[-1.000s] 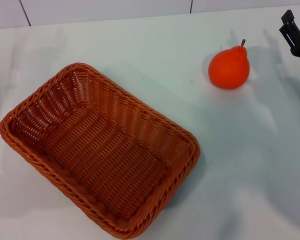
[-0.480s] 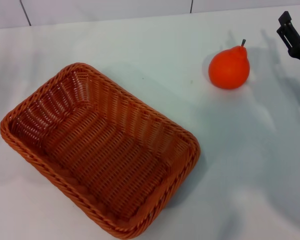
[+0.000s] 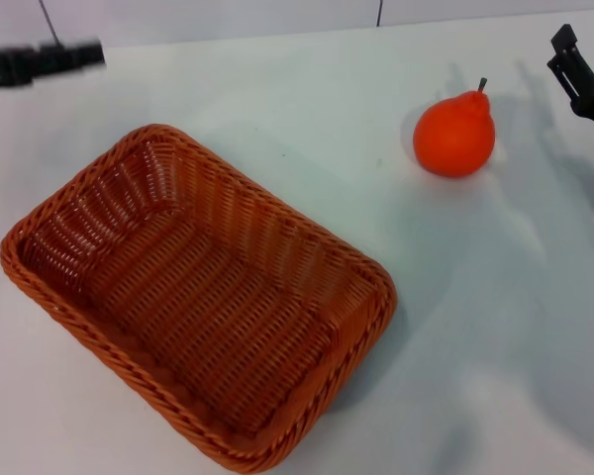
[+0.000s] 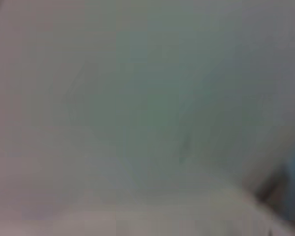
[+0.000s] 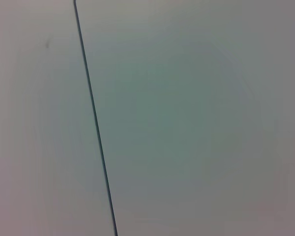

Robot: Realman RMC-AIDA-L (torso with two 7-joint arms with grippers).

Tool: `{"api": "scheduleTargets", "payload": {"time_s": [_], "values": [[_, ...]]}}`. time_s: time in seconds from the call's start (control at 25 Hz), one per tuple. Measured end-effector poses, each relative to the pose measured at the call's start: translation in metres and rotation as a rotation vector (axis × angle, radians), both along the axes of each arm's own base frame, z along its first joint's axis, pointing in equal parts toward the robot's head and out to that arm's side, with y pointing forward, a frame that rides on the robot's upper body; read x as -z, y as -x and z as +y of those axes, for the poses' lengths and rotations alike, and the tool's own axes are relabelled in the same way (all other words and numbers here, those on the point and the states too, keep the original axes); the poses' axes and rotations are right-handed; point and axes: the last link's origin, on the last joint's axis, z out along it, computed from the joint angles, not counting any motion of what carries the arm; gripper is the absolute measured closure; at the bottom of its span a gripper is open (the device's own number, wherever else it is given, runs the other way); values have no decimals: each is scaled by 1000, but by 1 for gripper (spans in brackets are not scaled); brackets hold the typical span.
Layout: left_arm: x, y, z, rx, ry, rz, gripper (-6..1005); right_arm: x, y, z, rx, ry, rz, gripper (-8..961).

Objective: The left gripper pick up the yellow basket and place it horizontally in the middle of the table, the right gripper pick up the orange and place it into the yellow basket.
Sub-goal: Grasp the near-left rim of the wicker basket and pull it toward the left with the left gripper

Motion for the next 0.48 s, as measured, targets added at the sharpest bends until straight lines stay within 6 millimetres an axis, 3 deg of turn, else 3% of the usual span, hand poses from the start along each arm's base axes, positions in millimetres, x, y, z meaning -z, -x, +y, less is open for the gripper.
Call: {"api": "scheduleTargets", "payload": {"time_s": [0.24, 0.48], "values": [[10, -5, -8, 49, 181, 263, 162, 0, -1, -1, 3, -1, 0, 4], [19, -7, -13, 70, 211, 422, 179, 1, -2, -3, 1, 7, -3, 4]]}}
